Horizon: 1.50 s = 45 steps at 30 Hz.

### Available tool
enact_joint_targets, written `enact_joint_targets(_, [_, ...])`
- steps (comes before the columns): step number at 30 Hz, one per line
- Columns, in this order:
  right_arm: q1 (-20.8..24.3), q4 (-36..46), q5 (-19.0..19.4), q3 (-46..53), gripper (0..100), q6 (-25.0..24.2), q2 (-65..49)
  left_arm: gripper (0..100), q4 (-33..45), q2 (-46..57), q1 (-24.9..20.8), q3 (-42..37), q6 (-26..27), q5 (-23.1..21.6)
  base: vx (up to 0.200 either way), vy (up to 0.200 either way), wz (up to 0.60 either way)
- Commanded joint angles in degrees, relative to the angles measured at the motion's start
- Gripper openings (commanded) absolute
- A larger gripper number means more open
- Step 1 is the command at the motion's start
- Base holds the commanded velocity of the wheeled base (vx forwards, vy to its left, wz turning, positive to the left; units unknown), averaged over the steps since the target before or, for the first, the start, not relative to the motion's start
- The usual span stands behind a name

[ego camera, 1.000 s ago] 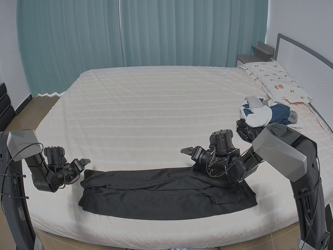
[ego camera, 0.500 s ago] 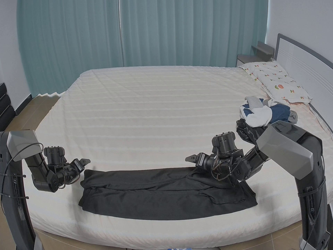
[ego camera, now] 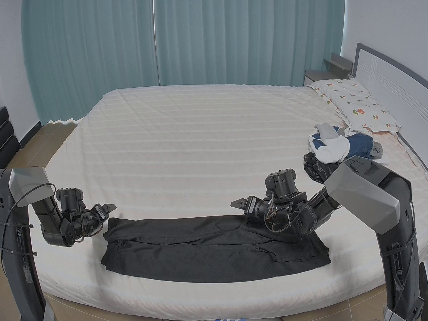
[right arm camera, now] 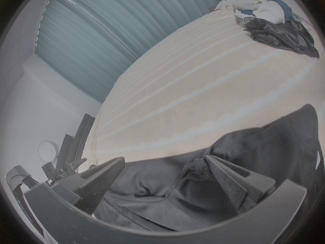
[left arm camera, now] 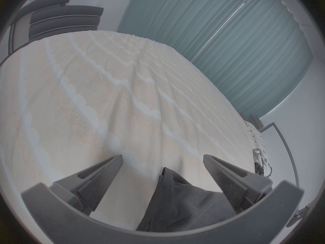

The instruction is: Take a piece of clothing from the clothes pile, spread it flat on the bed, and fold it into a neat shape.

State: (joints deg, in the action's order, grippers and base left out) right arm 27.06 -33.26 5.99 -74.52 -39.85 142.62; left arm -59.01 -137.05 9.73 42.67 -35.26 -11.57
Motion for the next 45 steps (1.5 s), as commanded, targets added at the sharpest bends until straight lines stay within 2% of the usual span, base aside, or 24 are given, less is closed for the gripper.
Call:
enact_joint_targets(1, [0.36,-1.02,0.08,-3.61,100,-1.55,3.63,100,-0.05,-0.06,0.03,0.05,0.01,0.06,0.000,0.000,0.00])
enact_joint_targets(4, [0.53,-3.48,-0.45,-6.78,100,-4.09,6.53,100,-0.05,-0.06,0.03,-0.04,0.01,0.06,0.000,0.000,0.00])
enact_joint_targets(9, [0.53,-8.40,-3.26,-7.92,100,-4.27,9.26,100,-0.05,-0.06,0.03,-0.04,0.01,0.06,0.000,0.000,0.00])
enact_joint_targets(14, [-0.70,-9.72,-6.34,-6.95,100,-4.27,5.30,100,0.04,0.11,0.03,0.05,-0.16,-0.03,0.000,0.000,0.00])
enact_joint_targets(18, [-2.19,-9.72,-6.60,-1.50,100,-5.85,-2.43,100,-0.05,1.17,0.29,-0.48,-0.60,0.06,0.000,0.000,0.00])
enact_joint_targets(22, [-3.16,-9.63,-6.25,6.05,100,-7.35,-8.32,100,1.18,5.74,1.17,-2.24,-1.48,-0.30,0.000,0.000,0.00])
enact_joint_targets(23, [-3.60,-9.63,-6.07,10.71,100,-7.87,-10.96,100,2.41,8.11,0.73,-3.82,-2.10,-1.00,0.000,0.000,0.00])
enact_joint_targets(24, [-3.60,-9.63,-6.07,10.71,100,-7.87,-10.96,100,2.41,8.11,0.73,-3.82,-2.10,-1.00,0.000,0.000,0.00])
enact_joint_targets(27, [-3.95,-9.72,-6.07,18.27,100,-12.53,-14.12,100,9.09,13.74,-2.43,-5.67,-2.19,-0.91,0.000,0.000,0.00])
enact_joint_targets(31, [-3.33,-9.72,-6.07,23.98,100,-17.63,-17.55,100,17.97,21.38,-3.31,-6.19,-1.57,-0.74,0.000,0.000,0.00])
enact_joint_targets(34, [-3.07,-9.72,-6.07,26.27,100,-17.98,-17.90,100,22.54,24.02,-3.93,-7.07,-0.43,-0.74,0.000,0.000,0.00])
enact_joint_targets(35, [-3.07,-9.63,-6.07,27.32,100,-17.89,-17.64,100,25.53,24.20,-5.16,-7.34,2.12,-0.38,0.000,0.000,0.00])
enact_joint_targets(37, [-2.98,-9.55,-6.07,28.11,100,-17.98,-17.64,100,26.67,23.84,-5.51,-7.51,3.97,0.67,0.000,0.000,0.00])
enact_joint_targets(42, [-2.01,-9.37,-6.25,30.66,100,-17.89,-18.16,100,24.21,22.53,-6.04,-14.81,4.58,1.20,0.000,0.000,0.00])
enact_joint_targets(45, [-1.84,-8.84,-6.60,31.37,100,-17.89,-18.16,100,19.02,18.31,-6.56,-17.71,4.32,1.64,0.000,0.000,0.00])
